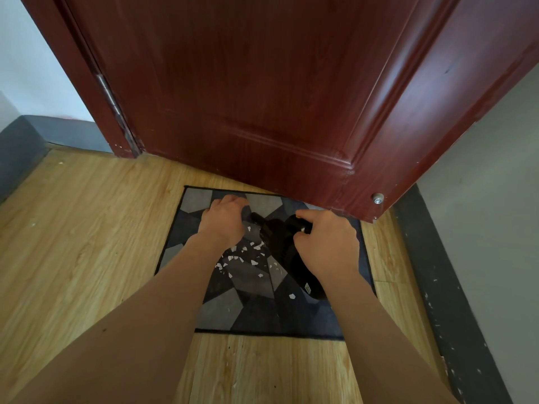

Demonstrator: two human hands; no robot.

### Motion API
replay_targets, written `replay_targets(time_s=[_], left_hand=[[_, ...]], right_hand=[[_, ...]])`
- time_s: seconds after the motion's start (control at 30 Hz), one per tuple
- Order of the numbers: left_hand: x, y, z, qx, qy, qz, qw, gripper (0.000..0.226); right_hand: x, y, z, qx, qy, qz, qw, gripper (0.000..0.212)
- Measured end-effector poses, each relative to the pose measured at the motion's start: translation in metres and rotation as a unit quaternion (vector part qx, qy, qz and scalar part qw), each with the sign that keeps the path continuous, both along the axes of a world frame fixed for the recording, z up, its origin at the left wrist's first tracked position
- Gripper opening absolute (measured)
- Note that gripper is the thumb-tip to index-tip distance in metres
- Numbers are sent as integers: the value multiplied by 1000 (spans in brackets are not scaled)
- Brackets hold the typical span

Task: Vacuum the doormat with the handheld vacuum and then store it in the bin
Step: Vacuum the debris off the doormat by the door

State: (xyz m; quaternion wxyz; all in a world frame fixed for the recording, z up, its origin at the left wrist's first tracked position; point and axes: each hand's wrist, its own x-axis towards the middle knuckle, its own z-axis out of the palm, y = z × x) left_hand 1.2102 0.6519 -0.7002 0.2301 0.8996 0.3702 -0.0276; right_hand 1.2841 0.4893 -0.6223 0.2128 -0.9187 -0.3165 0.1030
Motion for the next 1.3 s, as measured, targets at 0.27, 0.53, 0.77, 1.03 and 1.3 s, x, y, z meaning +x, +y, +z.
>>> replay_targets(time_s=[0.27,0.53,0.77,1.03,1.3], left_hand=[[7,-5,0,2,4,-17,1000,63],[26,-25,-3,9,8,-64,998,63],[45,-42,-9,-6,-7,-95,995,65],[62,-57,-15,-1,-12,-118,993,66],[66,-60,-21,0,-13,-126,992,66]], right_hand=[[6,-8,-1,-5,-15,-26,1000,34],[23,-31,4,-26,-2,-67,997,36],[35,-53,12,-41,1,-112,993,33],[46,-77,18,-50,-9,-155,987,31],[49,-83,23,-43,-13,-162,986,29]])
